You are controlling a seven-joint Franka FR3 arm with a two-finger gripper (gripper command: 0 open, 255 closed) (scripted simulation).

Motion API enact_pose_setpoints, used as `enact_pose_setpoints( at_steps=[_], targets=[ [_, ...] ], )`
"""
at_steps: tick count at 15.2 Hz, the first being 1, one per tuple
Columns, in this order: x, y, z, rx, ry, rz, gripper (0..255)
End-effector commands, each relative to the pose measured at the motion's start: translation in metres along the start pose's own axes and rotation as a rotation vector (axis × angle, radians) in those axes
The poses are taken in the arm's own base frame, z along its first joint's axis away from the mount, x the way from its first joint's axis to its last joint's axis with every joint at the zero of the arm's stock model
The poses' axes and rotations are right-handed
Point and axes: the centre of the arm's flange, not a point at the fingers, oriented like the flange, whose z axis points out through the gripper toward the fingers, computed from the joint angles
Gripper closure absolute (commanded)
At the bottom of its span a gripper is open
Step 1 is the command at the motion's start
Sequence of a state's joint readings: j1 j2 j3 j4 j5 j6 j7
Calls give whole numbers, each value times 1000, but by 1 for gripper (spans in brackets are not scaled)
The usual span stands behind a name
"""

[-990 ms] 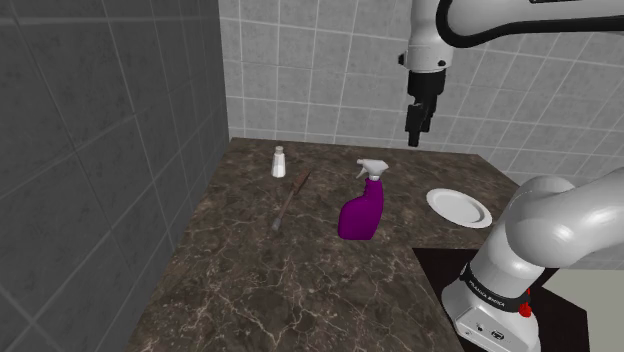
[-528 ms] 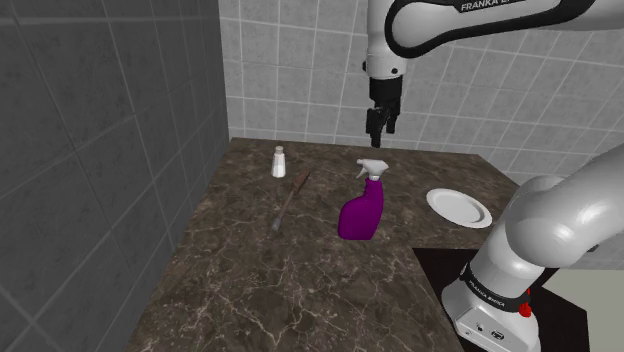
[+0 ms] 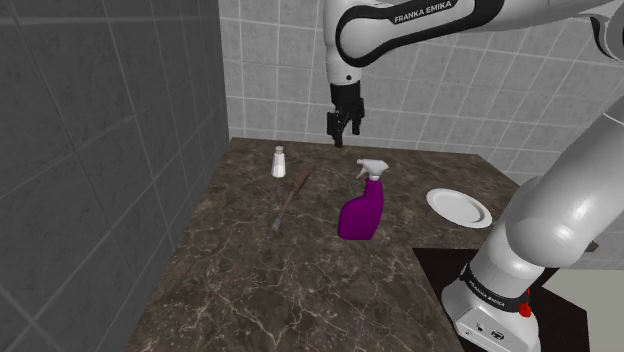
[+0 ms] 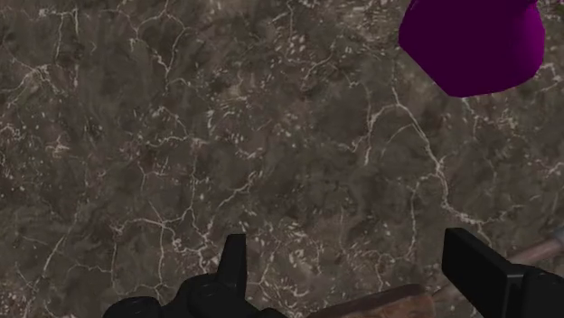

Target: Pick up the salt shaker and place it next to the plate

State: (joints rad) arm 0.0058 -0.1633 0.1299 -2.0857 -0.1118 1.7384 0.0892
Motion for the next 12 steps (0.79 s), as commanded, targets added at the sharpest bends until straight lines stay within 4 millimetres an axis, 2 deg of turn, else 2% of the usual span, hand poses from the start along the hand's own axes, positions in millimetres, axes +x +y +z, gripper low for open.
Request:
enact_pose_setpoints(
  at_steps=[1, 12],
  targets=[
    [28, -6, 4, -1, 1, 6, 0],
    [169, -36, 21, -8, 1, 39, 0]
  ],
)
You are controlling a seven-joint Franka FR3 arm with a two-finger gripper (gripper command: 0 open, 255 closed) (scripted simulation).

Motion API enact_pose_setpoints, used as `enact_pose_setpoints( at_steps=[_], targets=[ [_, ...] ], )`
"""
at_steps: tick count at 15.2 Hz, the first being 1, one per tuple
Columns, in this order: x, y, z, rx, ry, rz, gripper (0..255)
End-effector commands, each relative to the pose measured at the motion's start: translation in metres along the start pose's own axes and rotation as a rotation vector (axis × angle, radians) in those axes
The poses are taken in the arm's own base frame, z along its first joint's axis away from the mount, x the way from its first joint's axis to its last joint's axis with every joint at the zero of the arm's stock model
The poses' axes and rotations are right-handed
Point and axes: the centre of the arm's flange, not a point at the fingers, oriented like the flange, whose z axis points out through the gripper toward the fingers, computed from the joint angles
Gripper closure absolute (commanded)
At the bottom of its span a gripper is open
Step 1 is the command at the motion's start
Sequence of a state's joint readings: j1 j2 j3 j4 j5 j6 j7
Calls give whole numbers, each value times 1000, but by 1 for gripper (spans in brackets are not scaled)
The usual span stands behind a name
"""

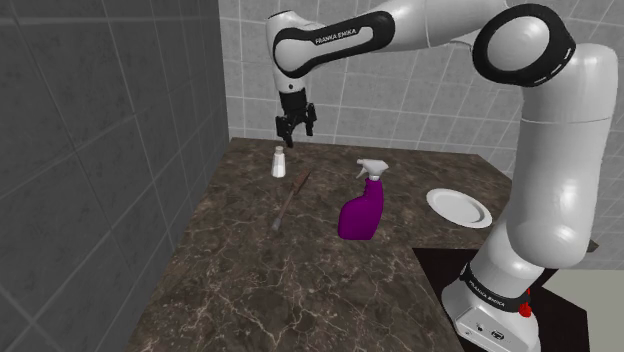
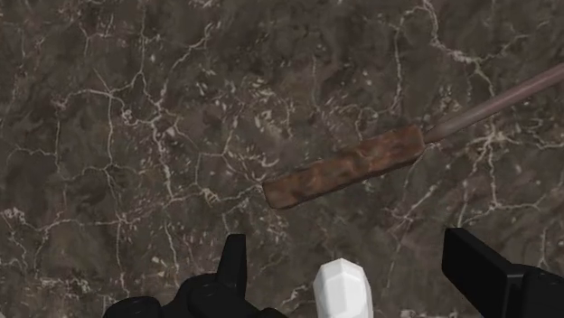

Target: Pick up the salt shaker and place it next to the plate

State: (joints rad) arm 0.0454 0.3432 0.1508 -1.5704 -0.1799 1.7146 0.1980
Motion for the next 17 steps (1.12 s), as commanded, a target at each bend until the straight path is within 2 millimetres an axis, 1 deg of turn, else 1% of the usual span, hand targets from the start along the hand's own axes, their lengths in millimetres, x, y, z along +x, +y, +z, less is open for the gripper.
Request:
enact_pose_setpoints(
  at_steps=[1, 6, 7, 14, 15, 17],
  targets=[
    [25, -6, 4, -1, 0, 7, 0],
    [89, -20, 11, -5, 1, 21, 0],
    [96, -21, 12, -5, 1, 23, 0],
    [96, -21, 49, -5, 1, 23, 0],
    [96, -21, 52, -5, 1, 23, 0],
    [96, -21, 52, -5, 1, 23, 0]
  ],
)
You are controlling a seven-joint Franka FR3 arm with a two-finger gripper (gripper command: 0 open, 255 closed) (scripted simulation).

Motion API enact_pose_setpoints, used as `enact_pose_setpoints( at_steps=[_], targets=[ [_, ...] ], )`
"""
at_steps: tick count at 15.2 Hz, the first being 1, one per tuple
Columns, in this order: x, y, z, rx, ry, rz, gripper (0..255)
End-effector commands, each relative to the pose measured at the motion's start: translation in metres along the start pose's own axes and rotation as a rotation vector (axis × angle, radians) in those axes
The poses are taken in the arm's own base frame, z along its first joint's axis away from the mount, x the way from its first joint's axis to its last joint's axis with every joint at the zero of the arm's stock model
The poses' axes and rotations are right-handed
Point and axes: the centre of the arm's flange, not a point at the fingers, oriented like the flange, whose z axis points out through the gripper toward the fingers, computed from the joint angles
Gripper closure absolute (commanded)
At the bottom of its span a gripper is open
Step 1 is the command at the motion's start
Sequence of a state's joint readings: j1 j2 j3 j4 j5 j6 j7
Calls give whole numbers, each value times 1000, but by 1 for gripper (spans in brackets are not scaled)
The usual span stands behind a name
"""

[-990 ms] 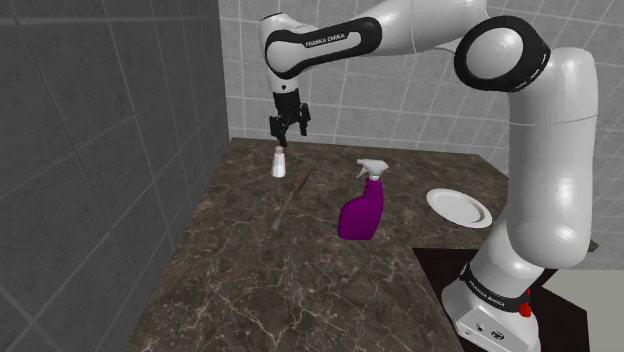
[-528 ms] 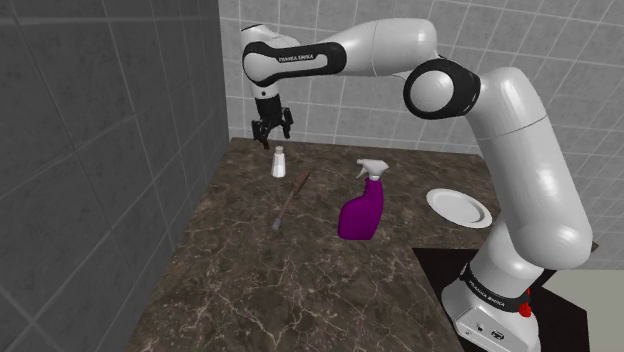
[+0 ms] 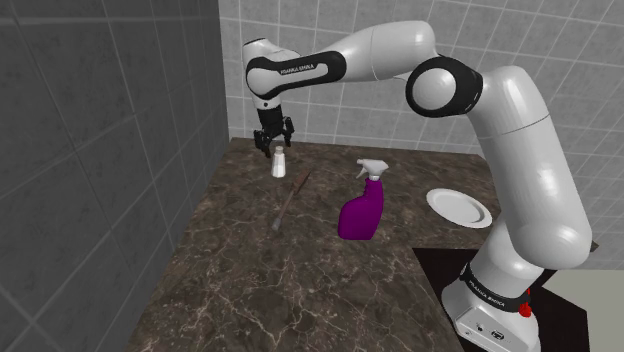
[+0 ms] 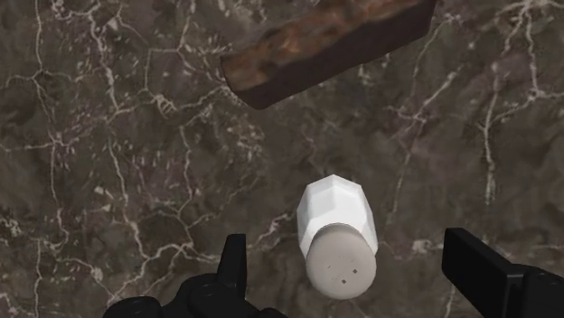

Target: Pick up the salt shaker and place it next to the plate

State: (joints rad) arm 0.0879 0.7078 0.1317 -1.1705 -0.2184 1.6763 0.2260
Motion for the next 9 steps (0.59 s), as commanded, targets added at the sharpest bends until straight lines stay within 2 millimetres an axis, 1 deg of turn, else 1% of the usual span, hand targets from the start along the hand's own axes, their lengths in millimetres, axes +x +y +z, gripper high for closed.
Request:
enact_pose_setpoints(
  at_steps=[1, 5, 6, 9],
  targets=[
    [0, 0, 1, 0, 0, 0, 0],
    [0, 0, 1, 0, 0, 0, 0],
    [0, 0, 1, 0, 0, 0, 255],
    [0, 0, 1, 0, 0, 0, 255]
  ],
)
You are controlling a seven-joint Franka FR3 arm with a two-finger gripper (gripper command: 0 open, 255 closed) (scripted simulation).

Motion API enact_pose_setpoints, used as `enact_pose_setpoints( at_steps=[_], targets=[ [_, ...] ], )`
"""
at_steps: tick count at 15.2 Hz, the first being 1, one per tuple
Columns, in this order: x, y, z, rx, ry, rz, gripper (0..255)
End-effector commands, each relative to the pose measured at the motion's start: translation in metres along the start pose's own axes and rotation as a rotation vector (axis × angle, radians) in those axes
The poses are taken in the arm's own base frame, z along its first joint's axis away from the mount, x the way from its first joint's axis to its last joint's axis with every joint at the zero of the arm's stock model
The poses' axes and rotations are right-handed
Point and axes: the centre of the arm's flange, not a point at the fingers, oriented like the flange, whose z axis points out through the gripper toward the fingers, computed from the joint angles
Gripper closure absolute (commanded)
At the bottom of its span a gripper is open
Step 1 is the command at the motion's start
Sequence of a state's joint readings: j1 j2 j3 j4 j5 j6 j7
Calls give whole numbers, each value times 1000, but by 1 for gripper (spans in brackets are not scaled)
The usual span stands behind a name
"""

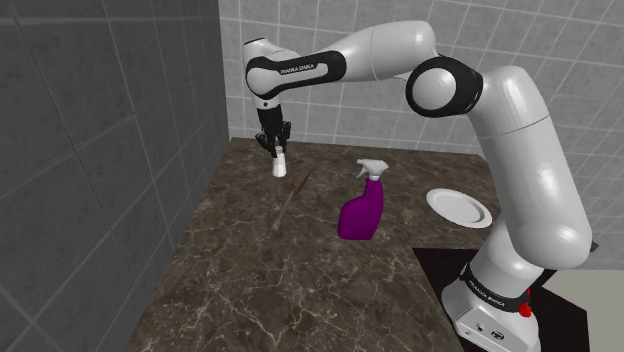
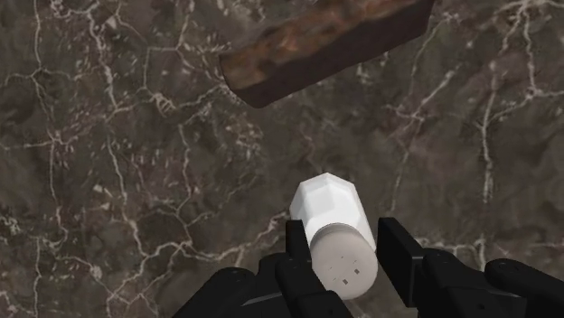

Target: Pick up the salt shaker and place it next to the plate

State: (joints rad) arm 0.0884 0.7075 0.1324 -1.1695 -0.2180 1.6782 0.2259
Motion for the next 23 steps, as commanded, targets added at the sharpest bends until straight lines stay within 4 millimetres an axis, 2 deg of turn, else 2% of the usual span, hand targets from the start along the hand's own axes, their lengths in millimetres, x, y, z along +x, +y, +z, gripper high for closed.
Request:
enact_pose_setpoints(
  at_steps=[1, 6, 23],
  targets=[
    [0, 1, 2, -1, -3, 1, 255],
    [0, 1, 2, -1, -3, 1, 255],
    [-14, 15, -82, -1, -3, 1, 255]
  ],
)
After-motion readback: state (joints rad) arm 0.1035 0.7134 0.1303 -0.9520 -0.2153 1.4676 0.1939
